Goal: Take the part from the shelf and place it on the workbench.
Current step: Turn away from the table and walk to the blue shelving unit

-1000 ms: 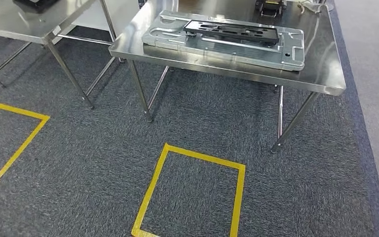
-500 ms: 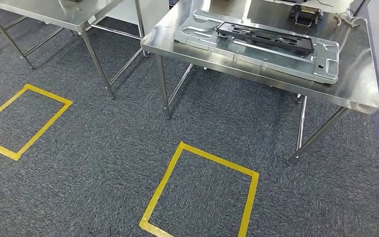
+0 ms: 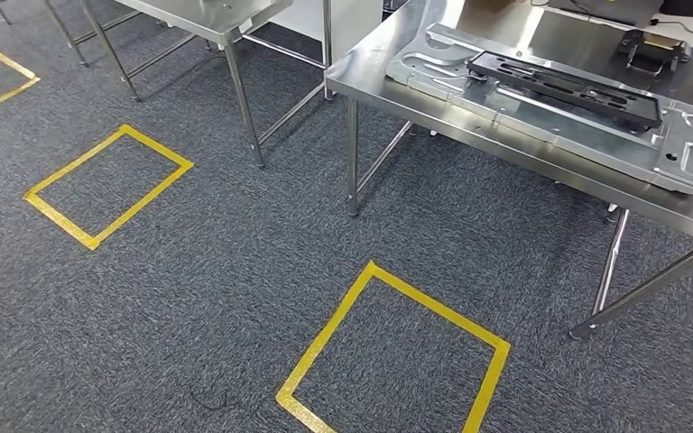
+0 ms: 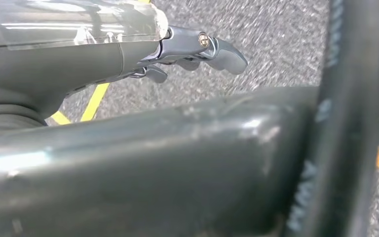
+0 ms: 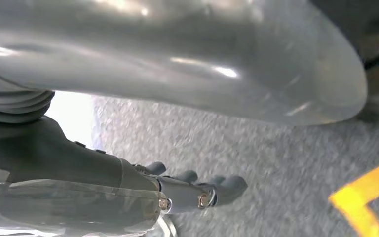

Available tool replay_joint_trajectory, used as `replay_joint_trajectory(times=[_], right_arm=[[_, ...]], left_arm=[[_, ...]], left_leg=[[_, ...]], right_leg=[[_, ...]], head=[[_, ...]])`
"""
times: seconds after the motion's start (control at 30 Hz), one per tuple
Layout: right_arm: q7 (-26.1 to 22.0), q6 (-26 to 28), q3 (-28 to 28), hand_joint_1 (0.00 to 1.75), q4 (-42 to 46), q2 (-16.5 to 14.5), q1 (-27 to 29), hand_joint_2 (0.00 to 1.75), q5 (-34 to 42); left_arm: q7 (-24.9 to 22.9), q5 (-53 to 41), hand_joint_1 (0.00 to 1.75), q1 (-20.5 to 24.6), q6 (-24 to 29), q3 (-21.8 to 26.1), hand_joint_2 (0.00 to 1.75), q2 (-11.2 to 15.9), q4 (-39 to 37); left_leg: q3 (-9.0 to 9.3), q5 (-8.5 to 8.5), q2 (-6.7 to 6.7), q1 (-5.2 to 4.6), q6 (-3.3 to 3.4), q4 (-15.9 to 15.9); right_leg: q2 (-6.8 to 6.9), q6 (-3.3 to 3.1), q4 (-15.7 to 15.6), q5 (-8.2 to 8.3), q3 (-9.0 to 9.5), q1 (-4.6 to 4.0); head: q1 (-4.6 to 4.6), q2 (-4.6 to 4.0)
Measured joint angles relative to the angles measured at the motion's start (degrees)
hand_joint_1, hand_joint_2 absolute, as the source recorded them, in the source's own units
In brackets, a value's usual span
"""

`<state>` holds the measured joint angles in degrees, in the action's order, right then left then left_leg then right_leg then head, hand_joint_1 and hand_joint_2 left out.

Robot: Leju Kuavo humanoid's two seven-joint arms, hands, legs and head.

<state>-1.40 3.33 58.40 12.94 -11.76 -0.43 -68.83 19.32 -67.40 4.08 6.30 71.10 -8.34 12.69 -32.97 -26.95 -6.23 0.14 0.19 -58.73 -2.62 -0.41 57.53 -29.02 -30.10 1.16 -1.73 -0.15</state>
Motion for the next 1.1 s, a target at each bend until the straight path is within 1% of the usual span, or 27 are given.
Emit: replay_joint_trajectory(times=[0.07,0.1,0.13,0.17,0.2,0.23,0.27,0.33,0.37,0.4,0.47,0.5,0.53,0.6,0.63,0.67,0.7,0.73,0.77,0.8,0.87,0.9,0.93,1.0,1.03,1.07,1.1], right_arm=[[-0.01,0.01,0.00,0.00,0.00,-0.03,0.15,0.00,0.00],[-0.02,0.00,0.00,0.00,0.00,-0.03,0.25,0.00,0.00],[-0.02,-0.01,0.01,0.00,-0.01,-0.04,0.33,0.00,0.00],[-0.02,-0.01,0.01,0.00,-0.01,-0.04,0.36,0.00,0.00],[-0.02,-0.01,0.02,0.00,-0.01,-0.04,0.37,0.00,0.00],[-0.02,-0.02,0.02,0.00,-0.01,-0.04,0.36,0.00,0.00],[-0.03,-0.03,0.02,0.00,-0.01,-0.06,0.34,0.00,0.00],[-0.05,-0.08,0.04,0.00,-0.01,-0.08,0.30,0.00,0.00],[-0.08,-0.12,0.06,0.00,-0.01,-0.08,0.28,0.00,0.00],[-0.11,-0.20,0.08,0.00,-0.01,-0.08,0.23,0.00,-0.01],[-0.17,-0.45,0.11,0.00,-0.01,-0.09,0.03,0.00,-0.11],[-0.21,-0.64,0.11,0.00,-0.01,-0.10,-0.08,0.00,-0.22],[-0.26,-0.84,0.11,0.00,-0.01,-0.12,-0.12,0.00,-0.37],[-0.35,-1.20,0.12,0.00,-0.01,-0.13,0.02,0.00,-0.67],[-0.37,-1.30,0.13,0.00,-0.01,-0.13,0.14,0.00,-0.77],[-0.36,-1.35,0.15,0.00,-0.01,-0.13,0.23,0.00,-0.85],[-0.36,-1.37,0.19,0.00,-0.01,-0.13,0.30,0.00,-0.88],[-0.35,-1.37,0.25,0.00,-0.01,-0.13,0.35,0.00,-0.92],[-0.35,-1.37,0.32,0.00,-0.01,-0.13,0.38,0.00,-0.95],[-0.35,-1.37,0.40,0.00,-0.01,-0.13,0.41,0.00,-0.97],[-0.35,-1.36,0.54,0.00,-0.01,-0.09,0.47,0.00,-1.00],[-0.35,-1.34,0.58,0.00,-0.01,-0.08,0.46,0.00,-1.03],[-0.34,-1.32,0.62,0.00,-0.01,-0.06,0.40,0.00,-1.07],[-0.31,-1.30,0.66,0.00,-0.01,-0.10,0.25,0.00,-1.13],[-0.28,-1.29,0.67,0.00,0.00,-0.13,0.25,0.00,-1.14],[-0.27,-1.28,0.69,0.00,0.00,-0.16,0.30,0.00,-1.14],[-0.25,-1.28,0.72,0.00,0.00,-0.21,0.38,0.00,-1.14]], left_arm=[[0.00,-0.01,0.00,0.06,0.00,-0.01,0.00,-0.06,-0.01],[0.00,-0.01,0.00,0.14,0.00,-0.01,0.00,-0.09,0.00],[0.01,-0.01,0.00,0.22,0.00,-0.01,0.00,-0.09,0.01],[0.01,-0.01,0.00,0.21,0.00,-0.01,0.00,-0.09,0.01],[0.00,-0.01,0.00,0.14,-0.01,-0.01,0.00,-0.09,0.01],[0.00,-0.02,0.00,0.04,-0.01,0.00,0.00,-0.09,0.01],[-0.01,-0.08,0.00,-0.04,-0.01,0.00,0.00,-0.09,0.01],[-0.02,-0.24,0.00,-0.01,-0.01,-0.04,0.00,-0.10,0.01],[-0.02,-0.32,0.00,0.06,-0.01,-0.07,0.00,-0.12,0.01],[-0.04,-0.36,0.00,0.09,-0.01,-0.11,0.00,-0.13,0.01],[-0.13,-0.38,0.00,-0.03,-0.02,-0.20,0.00,-0.13,0.01],[-0.19,-0.38,0.00,-0.13,-0.02,-0.22,0.00,-0.13,0.01],[-0.23,-0.38,0.00,-0.19,-0.03,-0.24,0.00,-0.14,0.01],[-0.27,-0.40,0.00,-0.11,-0.04,-0.29,0.00,-0.15,0.01],[-0.28,-0.42,0.00,-0.02,-0.05,-0.32,0.00,-0.15,0.01],[-0.28,-0.46,0.00,0.04,-0.07,-0.34,0.00,-0.15,0.01],[-0.29,-0.48,0.00,0.06,-0.09,-0.34,0.00,-0.14,0.01],[-0.32,-0.51,0.00,0.04,-0.11,-0.34,0.00,-0.14,0.01],[-0.35,-0.53,0.00,0.00,-0.14,-0.34,0.00,-0.14,0.01],[-0.39,-0.55,0.00,-0.04,-0.15,-0.34,0.00,-0.15,0.01],[-0.45,-0.60,0.00,0.00,-0.16,-0.35,0.00,-0.29,0.01],[-0.45,-0.64,0.00,0.05,-0.16,-0.36,0.00,-0.36,0.01],[-0.45,-0.71,0.00,0.05,-0.16,-0.36,0.00,-0.42,0.01],[-0.45,-0.85,0.00,-0.10,-0.13,-0.37,0.00,-0.39,0.01],[-0.45,-0.90,0.00,-0.19,-0.09,-0.38,0.00,-0.38,0.01],[-0.46,-0.91,0.00,-0.23,-0.06,-0.38,0.00,-0.37,0.01],[-0.46,-0.93,0.00,-0.18,-0.03,-0.39,0.00,-0.35,0.01]], left_leg=[[-1.94,-2.68,3.16,0.08,-0.50,-4.32],[-3.68,-4.71,4.71,0.18,-0.77,-8.05],[-5.52,-6.52,5.34,0.36,-1.05,-11.98],[-6.80,-7.41,5.62,0.54,-1.31,-14.77],[-7.16,-7.28,5.81,0.73,-1.54,-15.76],[-6.46,-6.20,6.02,0.89,-1.70,-14.60],[-4.48,-4.23,6.53,1.03,-1.80,-10.99],[-0.12,-1.33,8.80,0.98,-1.67,-2.78],[1.31,-0.56,9.73,0.86,-1.44,0.00],[1.68,-0.54,10.20,0.70,-1.13,0.93],[1.30,-0.47,9.31,0.47,-0.41,0.84],[1.30,-0.33,8.76,0.55,0.02,0.97],[1.35,-0.16,8.21,0.64,0.43,1.18],[1.45,0.26,7.10,0.82,1.19,1.50],[1.28,0.36,6.47,0.70,1.42,1.50],[1.14,0.45,5.77,0.54,1.59,1.48],[1.08,0.49,5.00,0.37,1.67,1.45],[1.07,0.52,4.15,0.22,1.71,1.40],[1.13,0.52,3.32,0.10,1.71,1.34],[1.20,0.51,2.49,0.03,1.69,1.26],[1.04,0.43,1.05,-0.11,1.46,0.92],[0.80,0.43,0.44,-0.08,1.19,0.78],[0.54,0.47,-0.13,0.00,0.82,0.73],[0.18,0.61,-1.05,0.19,0.05,0.77],[-0.08,0.28,-0.44,0.16,-0.28,0.26],[-0.62,-0.51,0.69,0.11,-0.54,-0.92],[-1.76,-2.05,2.37,0.16,-0.77,-3.52]], right_leg=[[1.62,-0.66,-0.51,0.25,0.18,0.16],[2.45,-0.84,-0.57,0.24,0.19,0.07],[3.33,-0.91,-0.55,0.20,0.16,0.03],[4.19,-0.88,-0.53,0.15,0.16,0.02],[5.02,-0.80,-0.51,0.07,0.20,0.05],[5.74,-0.67,-0.49,-0.03,0.27,0.10],[6.46,-0.47,-0.45,-0.17,0.43,0.18],[7.73,0.09,-0.37,-0.53,0.86,0.13],[8.26,0.42,-0.34,-0.69,1.06,0.04],[8.70,0.76,-0.35,-0.77,1.20,-0.12],[9.51,1.41,-0.52,-0.77,1.48,-0.20],[9.43,1.81,-0.51,-0.91,1.63,-0.10],[8.51,2.10,0.09,-1.57,1.51,0.03],[5.40,2.33,4.74,-4.78,-0.52,0.19],[4.01,2.24,8.87,-6.94,-2.53,0.15],[3.33,2.14,12.93,-8.58,-4.60,0.11],[3.00,2.02,15.60,-9.12,-6.07,0.07],[2.81,1.86,16.52,-8.58,-6.76,0.05],[2.61,1.62,14.78,-6.79,-6.16,0.03],[1.91,1.29,11.15,-4.30,-4.69,-0.03],[-0.77,0.59,3.78,-0.87,-1.74,-0.08],[-1.74,0.40,1.65,-0.23,-0.97,-0.15],[-2.08,0.28,0.92,-0.30,-0.76,-0.23],[-0.81,-0.02,0.40,-0.08,-0.52,-0.19],[-0.14,-0.30,0.04,0.07,-0.29,-0.06],[0.61,-0.63,-0.33,0.21,-0.06,0.10],[1.44,-0.90,-0.59,0.28,0.13,0.16]], head=[[-0.01,0.00],[-0.02,0.00],[-0.02,0.00],[-0.02,0.00],[-0.02,0.00],[-0.02,0.00],[-0.02,0.00],[-0.01,0.00],[0.00,0.00],[0.01,0.00],[0.01,0.00],[0.01,0.00],[0.01,0.00],[0.01,0.00],[0.01,0.00],[0.01,0.00],[0.01,0.00],[0.01,0.00],[0.01,0.00],[0.01,0.00],[0.01,0.00],[0.01,0.00],[0.01,0.00],[0.01,0.00],[-0.01,0.00],[-0.02,0.00],[-0.04,0.00]])
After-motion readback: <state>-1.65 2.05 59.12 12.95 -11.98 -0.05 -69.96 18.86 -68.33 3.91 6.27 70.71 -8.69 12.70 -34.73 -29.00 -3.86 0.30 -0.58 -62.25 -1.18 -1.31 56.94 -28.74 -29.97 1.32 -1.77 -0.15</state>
